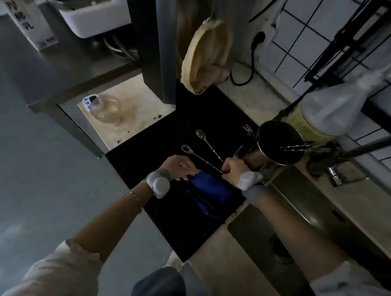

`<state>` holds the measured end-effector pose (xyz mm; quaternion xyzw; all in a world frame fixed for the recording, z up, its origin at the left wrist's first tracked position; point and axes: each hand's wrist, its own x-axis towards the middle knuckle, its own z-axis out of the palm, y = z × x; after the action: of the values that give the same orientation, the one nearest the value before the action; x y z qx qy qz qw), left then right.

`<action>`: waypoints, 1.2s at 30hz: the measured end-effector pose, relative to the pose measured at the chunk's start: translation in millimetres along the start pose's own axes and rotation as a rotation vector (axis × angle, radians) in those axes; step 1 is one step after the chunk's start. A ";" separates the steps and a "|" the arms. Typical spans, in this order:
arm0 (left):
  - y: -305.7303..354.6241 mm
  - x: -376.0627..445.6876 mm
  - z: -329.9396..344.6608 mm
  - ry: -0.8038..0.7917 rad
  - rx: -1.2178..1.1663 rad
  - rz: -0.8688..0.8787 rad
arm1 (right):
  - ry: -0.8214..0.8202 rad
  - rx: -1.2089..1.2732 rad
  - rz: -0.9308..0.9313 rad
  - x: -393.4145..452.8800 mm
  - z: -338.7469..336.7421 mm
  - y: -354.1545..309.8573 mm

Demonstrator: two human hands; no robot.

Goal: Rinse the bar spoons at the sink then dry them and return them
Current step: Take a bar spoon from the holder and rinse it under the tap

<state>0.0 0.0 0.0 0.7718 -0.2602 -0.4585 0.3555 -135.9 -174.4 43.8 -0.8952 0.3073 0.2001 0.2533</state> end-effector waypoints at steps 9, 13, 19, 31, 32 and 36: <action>4.9 -1.0 3.0 -0.015 -0.020 -0.036 | -0.096 -0.265 0.029 6.4 -2.2 -13.1; 7.1 -1.4 4.1 -0.007 -0.037 -0.004 | -0.063 -0.202 -0.041 0.2 -4.2 -6.5; 25.7 -20.2 16.5 0.041 -0.071 0.044 | 0.049 -0.068 -0.138 -25.8 -9.5 1.9; 81.2 -59.6 89.3 0.080 -0.161 0.127 | 0.230 0.083 -0.285 -114.0 -22.4 36.5; 85.5 -62.9 97.4 0.077 -0.174 0.125 | 0.246 0.099 -0.291 -124.1 -21.9 43.1; 107.3 -74.3 137.6 0.058 -0.198 0.114 | 0.300 0.138 -0.262 -164.1 -20.3 80.3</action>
<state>-163.9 -54.3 78.4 0.7297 -0.2468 -0.4384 0.4631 -304.1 -167.2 117.7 -0.9279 0.2352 0.0085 0.2891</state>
